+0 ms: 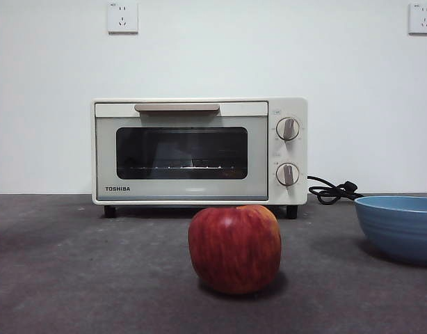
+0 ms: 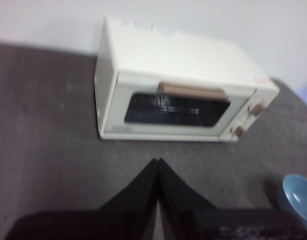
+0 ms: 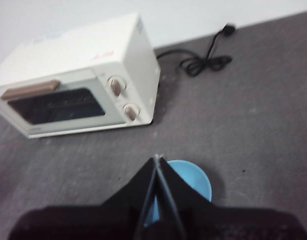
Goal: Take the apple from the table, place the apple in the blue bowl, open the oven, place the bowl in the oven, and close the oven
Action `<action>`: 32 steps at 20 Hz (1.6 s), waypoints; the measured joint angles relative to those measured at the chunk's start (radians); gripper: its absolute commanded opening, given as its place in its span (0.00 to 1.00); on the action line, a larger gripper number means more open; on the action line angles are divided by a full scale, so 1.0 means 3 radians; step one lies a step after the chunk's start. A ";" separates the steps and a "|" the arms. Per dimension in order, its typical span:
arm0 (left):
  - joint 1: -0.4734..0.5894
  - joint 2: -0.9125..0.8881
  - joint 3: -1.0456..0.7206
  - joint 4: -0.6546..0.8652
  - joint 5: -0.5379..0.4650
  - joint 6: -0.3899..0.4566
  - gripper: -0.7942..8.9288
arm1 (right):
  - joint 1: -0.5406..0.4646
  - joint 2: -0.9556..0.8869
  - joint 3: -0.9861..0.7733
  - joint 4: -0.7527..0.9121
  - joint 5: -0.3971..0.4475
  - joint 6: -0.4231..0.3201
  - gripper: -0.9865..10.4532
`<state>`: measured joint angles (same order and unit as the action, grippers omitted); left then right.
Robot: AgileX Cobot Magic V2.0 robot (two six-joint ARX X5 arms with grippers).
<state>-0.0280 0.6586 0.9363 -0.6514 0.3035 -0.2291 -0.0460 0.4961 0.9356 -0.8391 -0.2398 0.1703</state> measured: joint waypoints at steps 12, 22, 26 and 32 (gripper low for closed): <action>-0.0108 0.0652 0.0263 -0.0521 0.0621 0.0239 0.08 | 0.0001 0.0788 0.0324 -0.0291 -0.1013 -0.0167 0.08; -0.0518 0.0660 0.0263 -0.0755 0.0628 0.0369 0.08 | 0.0687 0.1472 0.0326 -0.0141 -0.1244 -0.0137 0.08; -0.0696 0.0660 0.0263 -0.0801 0.0632 0.0383 0.08 | 0.1260 0.1743 0.0328 0.0085 -0.1021 -0.0017 0.09; -0.0971 0.0659 0.0263 -0.0952 0.0631 0.0388 0.08 | 0.2358 0.2368 0.0431 0.0233 -0.0258 0.0184 0.15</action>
<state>-0.3195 0.8562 1.0153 -0.9371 0.4927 -0.1127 0.6613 1.2064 1.0649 -0.7692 -0.3172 0.2256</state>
